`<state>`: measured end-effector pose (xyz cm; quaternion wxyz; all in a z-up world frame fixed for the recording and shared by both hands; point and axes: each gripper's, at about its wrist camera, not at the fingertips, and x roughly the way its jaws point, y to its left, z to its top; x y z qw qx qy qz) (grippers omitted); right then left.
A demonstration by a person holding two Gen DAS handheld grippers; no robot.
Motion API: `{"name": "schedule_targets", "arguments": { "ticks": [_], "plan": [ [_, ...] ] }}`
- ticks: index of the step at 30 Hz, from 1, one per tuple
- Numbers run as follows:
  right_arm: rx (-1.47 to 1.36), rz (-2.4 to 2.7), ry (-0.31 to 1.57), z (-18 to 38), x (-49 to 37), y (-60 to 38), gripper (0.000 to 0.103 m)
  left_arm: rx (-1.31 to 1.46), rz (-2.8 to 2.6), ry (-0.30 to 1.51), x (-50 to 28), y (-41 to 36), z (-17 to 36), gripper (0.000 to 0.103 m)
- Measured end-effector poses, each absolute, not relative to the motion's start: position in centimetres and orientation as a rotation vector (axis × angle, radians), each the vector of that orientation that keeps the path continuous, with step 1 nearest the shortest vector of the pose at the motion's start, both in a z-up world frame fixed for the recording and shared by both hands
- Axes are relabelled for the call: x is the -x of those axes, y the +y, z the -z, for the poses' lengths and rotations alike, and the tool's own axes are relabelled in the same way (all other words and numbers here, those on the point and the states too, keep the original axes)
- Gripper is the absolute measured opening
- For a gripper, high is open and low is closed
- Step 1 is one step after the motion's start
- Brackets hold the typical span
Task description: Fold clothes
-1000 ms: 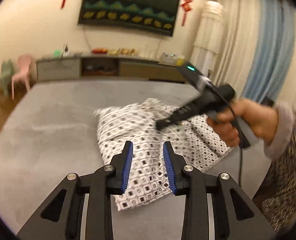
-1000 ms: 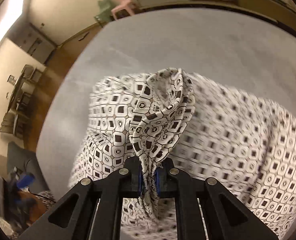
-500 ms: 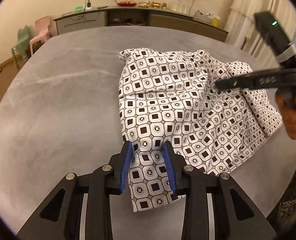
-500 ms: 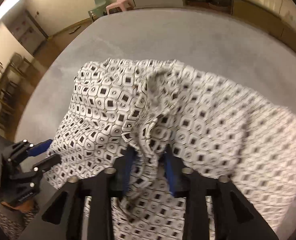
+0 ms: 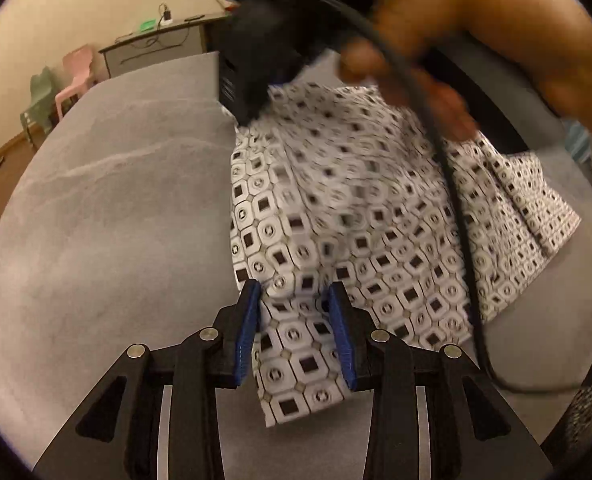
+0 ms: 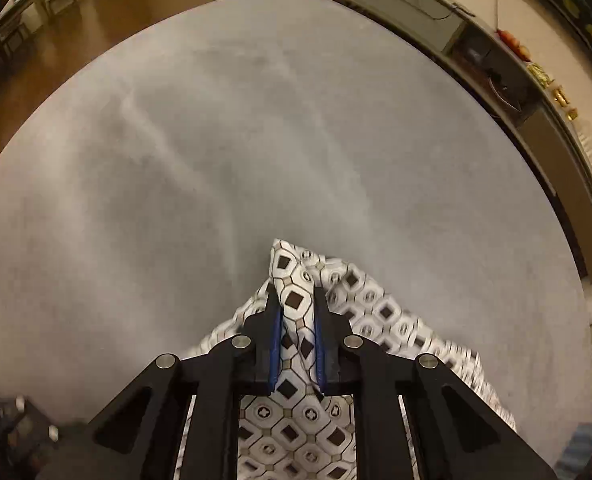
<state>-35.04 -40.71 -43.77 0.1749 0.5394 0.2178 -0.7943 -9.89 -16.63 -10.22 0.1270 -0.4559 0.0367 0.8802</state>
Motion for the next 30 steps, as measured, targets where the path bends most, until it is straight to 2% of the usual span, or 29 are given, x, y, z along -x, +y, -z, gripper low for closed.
{"name": "schedule_targets", "arguments": {
  "ticks": [2,5,7,10,13,17,18,22,24,27,30],
  "plan": [
    [-1.496,2.312,0.562,43.3,37.1,-40.5,0.010,1.313,-2.553,0.140,9.7,-16.2,10.3,0.035],
    [-1.412,2.418,0.452,42.1,39.8,-40.0,0.010,1.326,-2.541,0.137,10.0,-16.1,10.2,0.034],
    [-1.358,2.527,0.451,40.6,41.4,-38.9,0.010,1.340,-2.543,0.136,10.1,-16.2,10.1,0.033],
    [-1.303,2.579,0.244,38.4,41.6,-34.8,0.012,1.361,-2.570,0.100,10.1,-17.3,9.6,0.034],
    [-1.252,2.561,0.110,35.9,38.1,-31.2,0.012,1.337,-2.631,-0.034,10.1,-19.8,8.4,0.034],
    [-1.251,2.464,0.138,34.6,28.1,-27.4,0.012,1.312,-2.703,-0.223,10.7,-21.9,7.5,0.032],
    [-1.263,2.432,0.148,34.6,25.6,-26.5,0.012,1.317,-2.705,-0.220,11.0,-21.5,7.4,0.032],
    [-1.377,2.327,0.250,40.9,20.0,-27.2,0.012,1.313,-2.713,-0.054,12.2,-18.0,7.2,0.034],
    [-1.299,2.361,0.262,41.1,19.3,-27.3,0.013,1.315,-2.715,0.005,12.4,-16.3,7.0,0.035],
    [-1.357,2.305,0.112,41.2,19.8,-26.0,0.013,1.298,-2.724,0.071,13.4,-14.4,6.5,0.037],
    [-1.358,2.279,0.058,41.4,19.5,-24.5,0.016,1.279,-2.721,0.109,14.6,-12.6,5.8,0.039]
  ]
}}
